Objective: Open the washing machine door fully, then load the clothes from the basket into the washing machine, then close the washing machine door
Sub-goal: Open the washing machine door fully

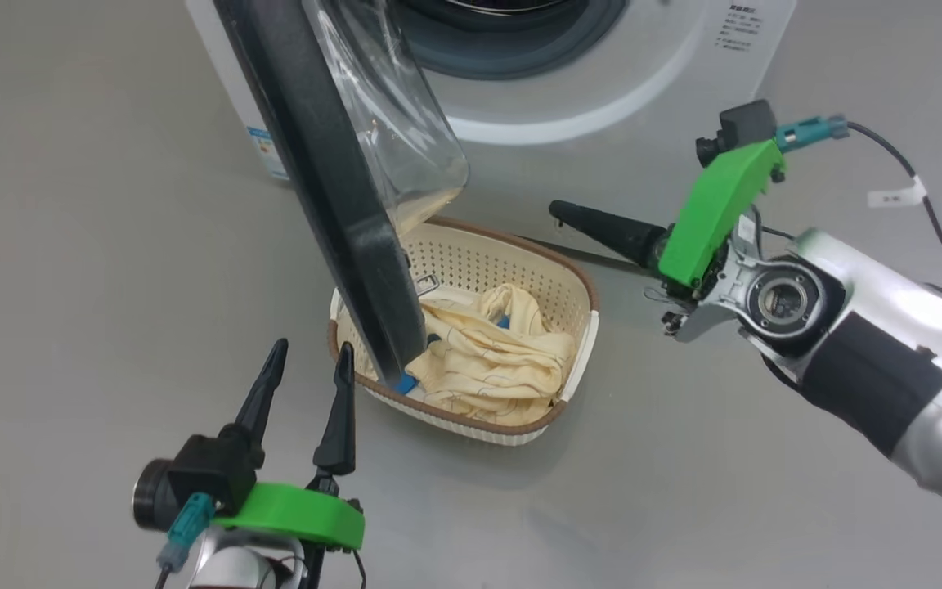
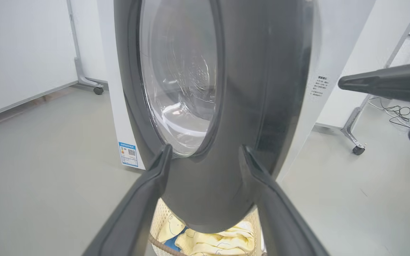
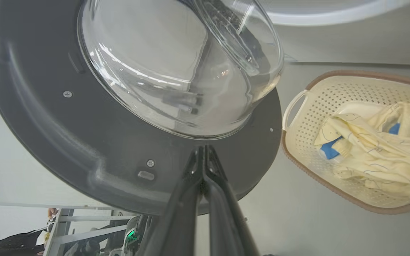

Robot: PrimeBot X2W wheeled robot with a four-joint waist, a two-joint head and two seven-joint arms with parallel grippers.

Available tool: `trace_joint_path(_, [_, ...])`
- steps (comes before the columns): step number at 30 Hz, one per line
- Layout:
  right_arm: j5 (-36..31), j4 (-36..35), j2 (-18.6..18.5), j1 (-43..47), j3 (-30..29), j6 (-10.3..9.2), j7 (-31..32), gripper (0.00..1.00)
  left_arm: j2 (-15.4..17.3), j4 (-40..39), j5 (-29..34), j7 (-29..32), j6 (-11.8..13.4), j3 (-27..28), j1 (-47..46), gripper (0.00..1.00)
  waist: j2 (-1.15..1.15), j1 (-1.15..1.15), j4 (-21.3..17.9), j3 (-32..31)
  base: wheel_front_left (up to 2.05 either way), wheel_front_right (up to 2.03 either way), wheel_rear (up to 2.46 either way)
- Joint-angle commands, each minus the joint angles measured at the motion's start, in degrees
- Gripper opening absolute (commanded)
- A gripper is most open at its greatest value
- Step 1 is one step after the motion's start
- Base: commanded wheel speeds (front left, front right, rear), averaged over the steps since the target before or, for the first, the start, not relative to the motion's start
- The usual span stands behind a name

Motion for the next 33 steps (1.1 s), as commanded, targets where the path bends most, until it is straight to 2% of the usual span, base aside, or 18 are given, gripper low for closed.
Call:
trace_joint_path(1, [-3.81,-2.25,-1.57,1.62,-0.32,-0.02,-3.84,0.00,0.66,-1.57,0.78,-0.62,-0.31,2.72,-0.04,1.00,0.00,0.00,-1.94,-2.10,0.00,0.00,0.00])
trace_joint_path(5, [-14.64,-3.37,-5.15,4.41,1.49,-0.02,-14.54,0.00,0.66,-1.29,1.99,-0.62,-1.00,4.24,1.38,1.00,0.00,0.00,-3.67,-4.81,0.00,0.00,0.00])
trace_joint_path(9, [-20.79,-3.86,-8.28,9.01,2.09,-0.02,-23.99,0.00,0.66,-1.49,2.52,-0.62,-1.36,5.64,3.12,1.00,0.00,0.00,-5.37,-7.17,0.00,0.00,0.00])
trace_joint_path(12, [-24.94,-3.22,-10.48,12.09,1.16,-0.02,-27.91,0.00,0.66,-1.61,2.93,-0.62,-1.49,6.48,4.47,1.00,0.00,0.00,-6.66,-8.54,0.00,0.00,0.00])
trace_joint_path(15, [-26.19,-3.85,-11.10,16.78,-3.97,-0.02,-28.88,0.00,0.66,-1.79,3.27,-0.62,-1.57,7.27,5.81,1.00,0.00,0.00,-7.69,-9.76,0.00,0.00,0.00])
trace_joint_path(19, [-36.07,-3.87,-10.95,23.63,-15.15,-0.02,-28.95,0.00,0.67,-2.16,3.75,-0.62,-1.81,8.65,7.28,1.00,0.00,0.00,-9.06,-10.88,0.00,0.00,0.00])
trace_joint_path(24, [-47.55,-6.23,-7.64,33.97,-28.13,-0.02,-28.96,0.00,0.70,-2.35,4.41,-0.62,-2.22,10.05,9.07,1.00,0.00,0.00,-10.26,-12.54,0.00,0.00,0.00])
trace_joint_path(27, [-52.86,-7.00,-6.70,37.41,-31.79,-0.02,-28.97,0.00,0.71,-2.60,4.63,-0.62,-2.32,10.56,9.58,1.00,0.00,0.00,-10.63,-12.71,0.00,0.00,0.00])
trace_joint_path(33, [-64.26,-10.16,-2.44,45.60,-40.60,-0.02,-28.97,0.00,0.70,-3.07,5.11,-0.62,-2.62,11.68,10.35,1.00,0.00,0.00,-11.53,-12.71,0.00,0.00,0.00])
